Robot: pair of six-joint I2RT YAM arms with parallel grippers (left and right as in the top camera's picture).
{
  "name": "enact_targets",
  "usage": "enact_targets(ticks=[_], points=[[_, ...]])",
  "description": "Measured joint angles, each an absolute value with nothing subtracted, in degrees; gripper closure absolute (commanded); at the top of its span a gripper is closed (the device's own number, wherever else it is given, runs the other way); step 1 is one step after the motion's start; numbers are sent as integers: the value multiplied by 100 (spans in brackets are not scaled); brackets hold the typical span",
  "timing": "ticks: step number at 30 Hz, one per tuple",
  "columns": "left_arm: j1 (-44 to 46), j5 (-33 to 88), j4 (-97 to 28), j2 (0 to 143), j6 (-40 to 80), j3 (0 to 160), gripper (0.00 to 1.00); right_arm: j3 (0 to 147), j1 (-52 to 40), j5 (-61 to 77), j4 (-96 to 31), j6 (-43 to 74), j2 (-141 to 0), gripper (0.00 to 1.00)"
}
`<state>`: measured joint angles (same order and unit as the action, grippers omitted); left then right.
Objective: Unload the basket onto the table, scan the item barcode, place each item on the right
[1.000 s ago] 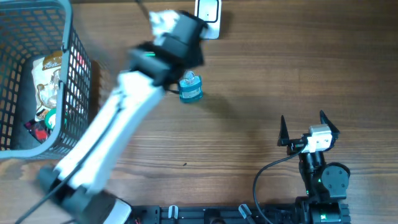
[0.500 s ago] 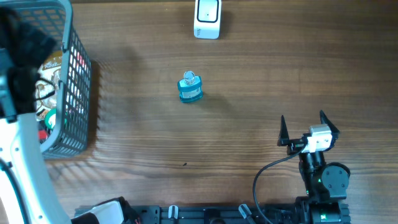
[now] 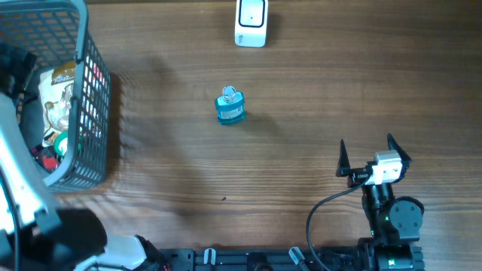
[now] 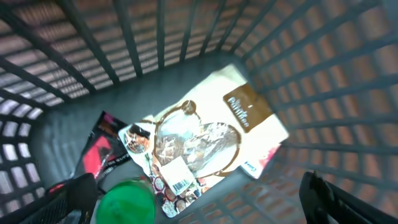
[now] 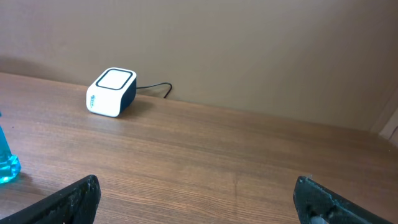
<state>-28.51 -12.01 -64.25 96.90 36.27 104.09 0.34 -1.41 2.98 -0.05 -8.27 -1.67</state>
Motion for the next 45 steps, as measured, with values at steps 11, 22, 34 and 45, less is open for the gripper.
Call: enact_targets(ticks=[11, 22, 34, 45], points=[[-2851, -1186, -6477, 10525, 4237, 10409, 0, 36, -141, 298, -5, -827, -167, 0], [-2851, -1179, -6407, 10530, 4558, 9983, 39, 36, -141, 301, -5, -829, -167, 0], [-2851, -1181, -7478, 10534, 4711, 9806, 0, 36, -141, 298, -5, -827, -167, 0], [-2851, -1186, -7345, 10536, 5054, 9150, 0, 36, -141, 301, -5, -827, -167, 0]])
